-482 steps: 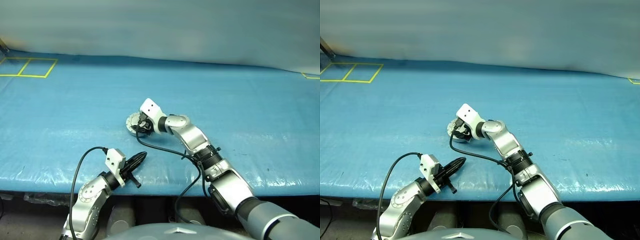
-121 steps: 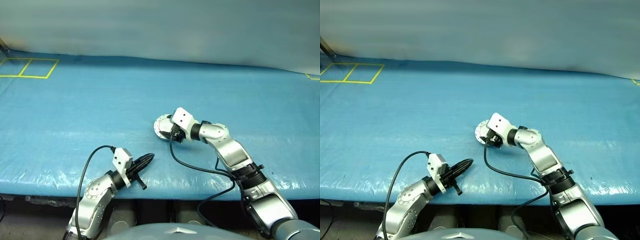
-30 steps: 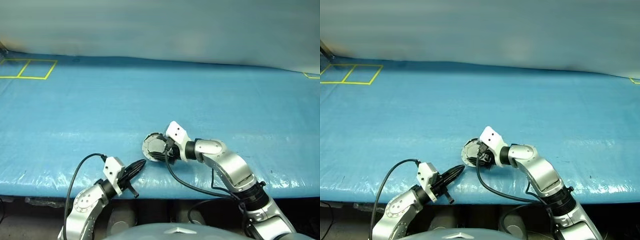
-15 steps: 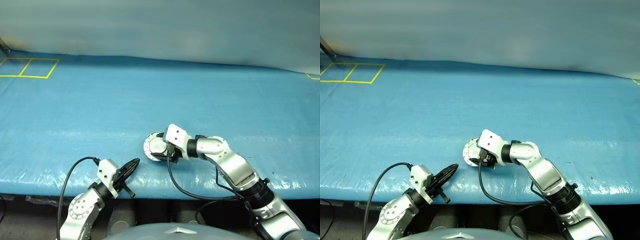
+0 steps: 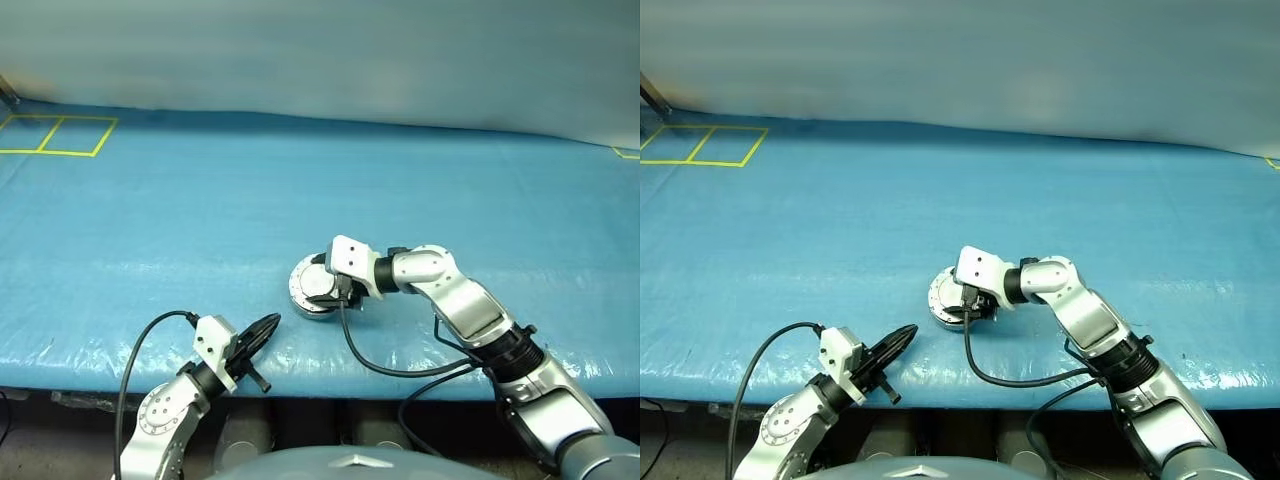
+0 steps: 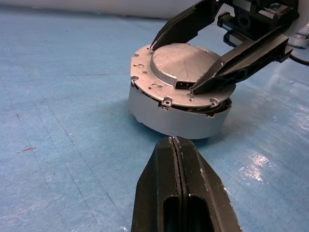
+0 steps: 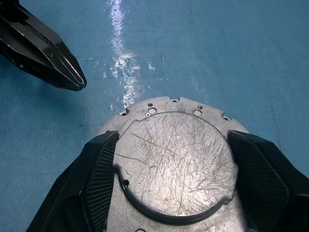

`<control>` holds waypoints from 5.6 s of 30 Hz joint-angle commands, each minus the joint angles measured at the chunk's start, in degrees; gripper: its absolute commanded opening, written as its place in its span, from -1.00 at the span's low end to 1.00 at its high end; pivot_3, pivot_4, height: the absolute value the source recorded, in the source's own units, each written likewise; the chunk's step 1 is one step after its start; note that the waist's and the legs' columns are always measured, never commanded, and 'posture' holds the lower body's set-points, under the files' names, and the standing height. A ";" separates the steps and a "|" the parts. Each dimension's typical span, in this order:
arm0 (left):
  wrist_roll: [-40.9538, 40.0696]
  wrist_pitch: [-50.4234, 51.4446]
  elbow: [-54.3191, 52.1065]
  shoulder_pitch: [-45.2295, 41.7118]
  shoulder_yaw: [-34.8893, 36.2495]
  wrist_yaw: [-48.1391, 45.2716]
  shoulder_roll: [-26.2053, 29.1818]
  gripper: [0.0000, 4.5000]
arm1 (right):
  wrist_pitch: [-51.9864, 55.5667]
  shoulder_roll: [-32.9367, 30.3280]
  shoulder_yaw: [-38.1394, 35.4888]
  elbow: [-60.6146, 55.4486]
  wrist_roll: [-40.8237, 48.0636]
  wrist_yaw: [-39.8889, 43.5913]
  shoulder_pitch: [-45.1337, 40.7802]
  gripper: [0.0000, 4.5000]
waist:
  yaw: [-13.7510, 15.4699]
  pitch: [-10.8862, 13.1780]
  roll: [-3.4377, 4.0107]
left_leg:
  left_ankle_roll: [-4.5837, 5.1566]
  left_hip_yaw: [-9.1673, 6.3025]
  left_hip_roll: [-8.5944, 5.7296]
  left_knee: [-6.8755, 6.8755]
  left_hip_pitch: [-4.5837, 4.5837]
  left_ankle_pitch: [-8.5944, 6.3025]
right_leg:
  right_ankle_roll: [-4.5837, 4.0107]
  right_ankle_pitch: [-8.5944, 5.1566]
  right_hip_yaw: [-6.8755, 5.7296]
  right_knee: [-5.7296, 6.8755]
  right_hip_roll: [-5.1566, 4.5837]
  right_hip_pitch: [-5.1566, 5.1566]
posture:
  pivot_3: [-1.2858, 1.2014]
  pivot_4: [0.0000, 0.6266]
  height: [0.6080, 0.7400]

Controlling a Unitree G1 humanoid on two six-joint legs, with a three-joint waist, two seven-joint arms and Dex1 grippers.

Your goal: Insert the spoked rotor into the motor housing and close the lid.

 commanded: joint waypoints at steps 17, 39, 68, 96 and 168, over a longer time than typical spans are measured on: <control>-0.49 -0.66 0.26 -0.60 0.15 -0.37 -0.87 -1.00 | -2.41 2.22 -1.64 4.76 0.59 1.52 0.31 0.45 | -0.05 -0.01 0.00 | 0.00 0.00 0.02 0.15 0.07 0.00 | 0.02 0.02 0.00 0.09 0.00 0.07 | 0.03 -0.52 1.00; -0.54 1.10 -1.08 -1.21 -0.01 0.27 -0.72 -1.00 | 3.22 5.34 -3.96 8.70 3.45 3.04 -0.42 0.45 | -0.04 -0.01 0.01 | -0.01 0.03 0.03 0.38 0.19 0.00 | -0.08 -0.04 0.06 0.56 -0.05 0.04 | 0.03 -0.52 1.00; -0.34 1.13 -0.06 -1.92 -0.07 -0.14 -0.77 -1.00 | -5.42 6.89 -4.37 7.19 2.29 1.55 2.00 0.45 | -0.29 0.02 0.00 | -0.03 0.03 0.05 0.37 0.17 0.01 | 0.00 -0.28 0.06 0.78 -0.02 -0.08 | 0.03 -0.52 1.00; -0.40 0.84 0.64 -1.76 -0.12 -0.29 -1.48 -1.00 | -8.14 8.79 -2.61 16.82 0.51 6.57 -3.04 0.45 | -0.61 0.04 -0.01 | -0.03 0.04 0.06 0.36 0.20 0.01 | -0.24 -0.17 0.06 0.80 -0.02 -0.07 | 0.03 -0.52 1.00; -0.96 3.46 0.42 -4.46 0.11 -1.33 0.17 -1.00 | -5.75 4.93 0.97 17.74 -3.28 3.94 1.39 0.45 | 0.02 -0.11 0.22 | -0.19 0.08 0.00 -0.32 0.69 -0.07 | 0.04 -0.35 -0.82 0.06 -1.07 0.11 | 0.03 -0.52 1.00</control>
